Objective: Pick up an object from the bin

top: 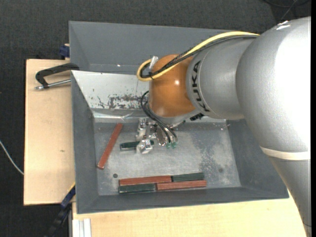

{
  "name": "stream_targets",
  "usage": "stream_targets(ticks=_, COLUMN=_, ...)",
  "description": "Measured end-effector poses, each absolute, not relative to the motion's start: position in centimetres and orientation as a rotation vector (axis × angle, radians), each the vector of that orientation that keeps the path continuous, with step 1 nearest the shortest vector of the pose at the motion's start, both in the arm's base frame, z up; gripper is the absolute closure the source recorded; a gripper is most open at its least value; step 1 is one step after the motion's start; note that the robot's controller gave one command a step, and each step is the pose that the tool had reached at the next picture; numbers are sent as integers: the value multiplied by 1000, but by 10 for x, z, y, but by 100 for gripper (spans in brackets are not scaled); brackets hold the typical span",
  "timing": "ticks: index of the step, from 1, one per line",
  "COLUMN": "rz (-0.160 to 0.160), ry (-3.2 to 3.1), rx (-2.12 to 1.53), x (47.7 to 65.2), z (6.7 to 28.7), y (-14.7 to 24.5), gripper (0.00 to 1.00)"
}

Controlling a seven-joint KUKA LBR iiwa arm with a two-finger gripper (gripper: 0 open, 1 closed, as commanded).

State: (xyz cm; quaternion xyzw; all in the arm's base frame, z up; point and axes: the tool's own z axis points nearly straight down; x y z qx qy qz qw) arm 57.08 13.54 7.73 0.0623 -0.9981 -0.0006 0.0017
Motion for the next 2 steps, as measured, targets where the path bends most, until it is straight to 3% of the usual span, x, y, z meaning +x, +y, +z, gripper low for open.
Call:
stream_targets(ticks=1, rz=-6, ry=-3144, rx=279, x=570, z=246, y=152, gripper=100)
stream_targets(ticks=2, rz=-4, ry=-3140, rx=279, x=569, z=244, y=152, gripper=100)
